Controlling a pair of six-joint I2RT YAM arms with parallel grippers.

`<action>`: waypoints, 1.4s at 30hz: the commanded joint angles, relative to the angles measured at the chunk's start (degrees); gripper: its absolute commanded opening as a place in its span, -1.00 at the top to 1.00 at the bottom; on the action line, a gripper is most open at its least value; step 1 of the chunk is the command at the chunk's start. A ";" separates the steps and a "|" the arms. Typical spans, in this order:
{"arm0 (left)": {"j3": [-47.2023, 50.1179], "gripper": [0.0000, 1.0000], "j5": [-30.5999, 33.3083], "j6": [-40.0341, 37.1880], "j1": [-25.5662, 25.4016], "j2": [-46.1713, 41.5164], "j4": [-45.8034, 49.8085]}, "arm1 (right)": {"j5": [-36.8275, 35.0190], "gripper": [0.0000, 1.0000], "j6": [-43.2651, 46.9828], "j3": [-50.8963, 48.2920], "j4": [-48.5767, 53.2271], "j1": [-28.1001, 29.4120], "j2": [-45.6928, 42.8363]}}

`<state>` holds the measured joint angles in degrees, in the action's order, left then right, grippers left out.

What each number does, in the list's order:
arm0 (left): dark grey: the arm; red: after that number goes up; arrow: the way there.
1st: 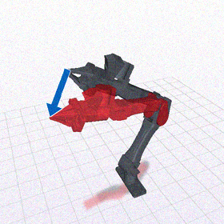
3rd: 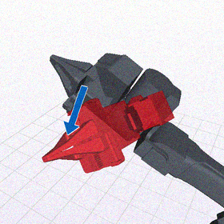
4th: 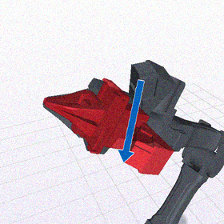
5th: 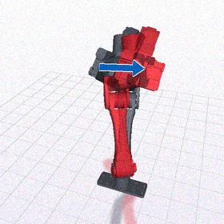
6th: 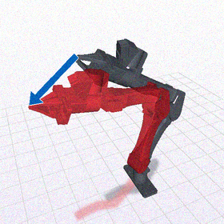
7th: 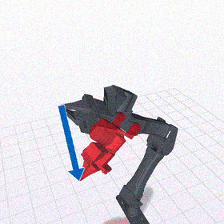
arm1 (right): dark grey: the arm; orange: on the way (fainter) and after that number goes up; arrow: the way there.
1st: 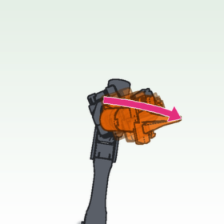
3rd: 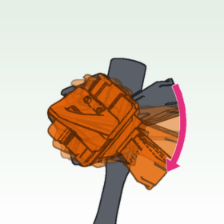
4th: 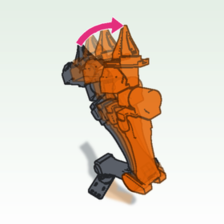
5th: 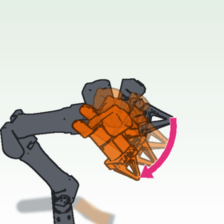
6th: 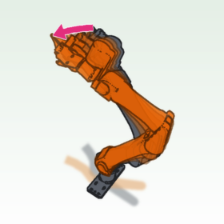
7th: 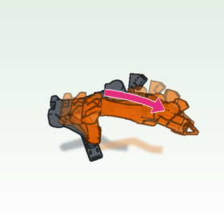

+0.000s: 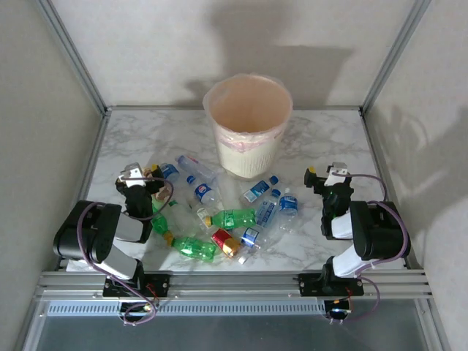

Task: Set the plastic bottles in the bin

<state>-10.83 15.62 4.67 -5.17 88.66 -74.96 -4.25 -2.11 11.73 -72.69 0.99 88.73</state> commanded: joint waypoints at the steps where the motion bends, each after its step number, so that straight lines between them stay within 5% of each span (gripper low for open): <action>1: -1.22 -0.99 -0.68 -0.36 -0.10 -0.16 -1.28 | 0.62 -0.98 0.75 0.58 -1.85 -0.24 0.04; 27: -1.30 -0.99 -0.75 -0.27 -0.13 -0.17 -1.03 | 0.55 -0.98 0.70 0.58 -1.83 -0.21 -0.04; 30: -1.21 -0.99 -0.79 -0.57 -0.10 -0.33 -1.91 | -5.92 -0.98 -1.24 1.94 2.59 -0.04 -2.68; 32: -6.86 -0.99 2.43 -0.64 -0.98 -6.47 13.45 | -11.45 -0.97 -3.80 9.67 21.13 -0.02 -10.44; 34: -18.71 -0.99 11.55 2.80 -2.15 -10.90 33.07 | -17.92 -0.97 -16.37 22.08 46.63 -0.06 -17.05; 36: -27.93 -0.99 17.25 11.42 -2.22 -15.45 47.29 | -16.17 -0.98 -24.25 32.34 65.52 -0.13 -20.21; 38: -34.80 -0.94 18.33 23.27 -2.21 -19.04 61.42 | -17.74 -0.98 -37.39 32.62 72.55 -0.64 -21.69; 40: -38.95 -0.83 12.43 30.04 -2.97 -21.01 70.19 | -7.72 -0.97 -38.59 32.12 73.51 -3.13 -22.37; 42: -40.08 -0.81 11.27 32.87 -7.47 -23.51 75.29 | -9.85 -0.95 -38.59 36.43 84.05 -1.47 -21.87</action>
<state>-50.33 27.00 25.78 -8.56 67.24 -21.30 -15.20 -31.79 46.98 -12.67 -0.93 64.29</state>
